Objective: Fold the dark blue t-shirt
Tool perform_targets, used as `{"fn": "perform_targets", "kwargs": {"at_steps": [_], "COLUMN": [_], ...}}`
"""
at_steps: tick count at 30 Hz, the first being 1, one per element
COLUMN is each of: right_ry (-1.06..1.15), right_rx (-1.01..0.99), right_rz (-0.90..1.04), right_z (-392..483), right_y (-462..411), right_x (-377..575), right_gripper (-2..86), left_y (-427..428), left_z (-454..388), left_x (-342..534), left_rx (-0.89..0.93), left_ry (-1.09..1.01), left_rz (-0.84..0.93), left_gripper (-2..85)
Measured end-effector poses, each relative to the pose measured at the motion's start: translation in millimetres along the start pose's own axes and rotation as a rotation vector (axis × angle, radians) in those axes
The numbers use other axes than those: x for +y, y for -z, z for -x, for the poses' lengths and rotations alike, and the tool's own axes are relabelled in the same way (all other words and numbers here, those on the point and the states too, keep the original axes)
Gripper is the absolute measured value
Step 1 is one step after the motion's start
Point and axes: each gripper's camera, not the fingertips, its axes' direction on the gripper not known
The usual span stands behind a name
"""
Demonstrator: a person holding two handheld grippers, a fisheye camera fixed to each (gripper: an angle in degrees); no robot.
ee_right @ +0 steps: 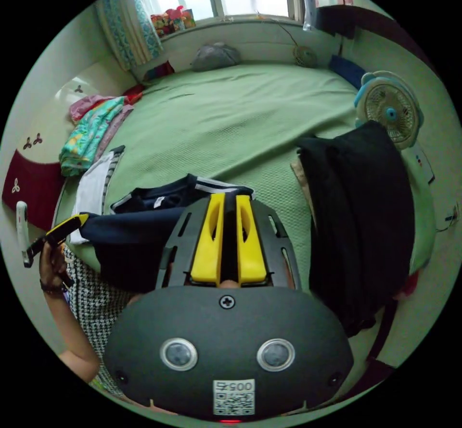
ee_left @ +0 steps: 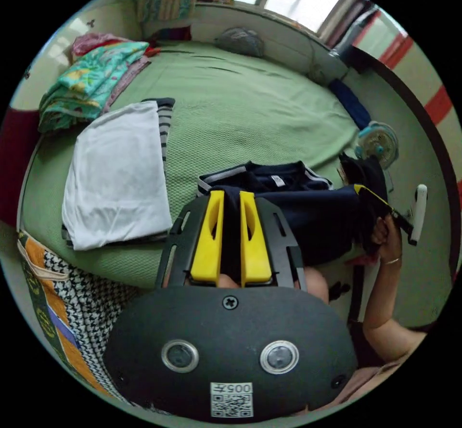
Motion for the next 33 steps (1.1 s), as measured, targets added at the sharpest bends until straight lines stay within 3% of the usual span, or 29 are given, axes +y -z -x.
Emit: {"fn": "perform_targets", "kwargs": {"at_steps": [5,15,21,28,33], "right_ry": [0.068,0.182,0.130,0.051,0.086], "right_rx": [-0.046,0.038,0.166,0.175,0.116], "right_rz": [-0.084,0.042,0.092,0.113,0.018], "right_z": [13.7,30.4,33.8,30.8,36.9], "right_y": [-4.6,-46.0,-72.5,-75.4,-53.0], "right_x": [-15.7,36.1,50.3,39.1,32.1], "right_gripper": [8.7,8.8,7.6,8.7,9.1], "left_y": [-20.7,-106.1,-164.2,-176.0,-174.7], "left_z": [-10.7,-22.1,-37.8,-56.3,-74.5], "left_x": [-11.7,30.3,42.5,32.8,23.7], "left_rx": [-0.095,-0.011,-0.226,-0.251,-0.216], "left_ry": [-0.050,-0.064,-0.133,-0.114,-0.138], "left_rz": [-0.052,0.137,0.210,0.158,0.097], "left_gripper": [6.9,6.6,5.6,4.6,4.5]}}
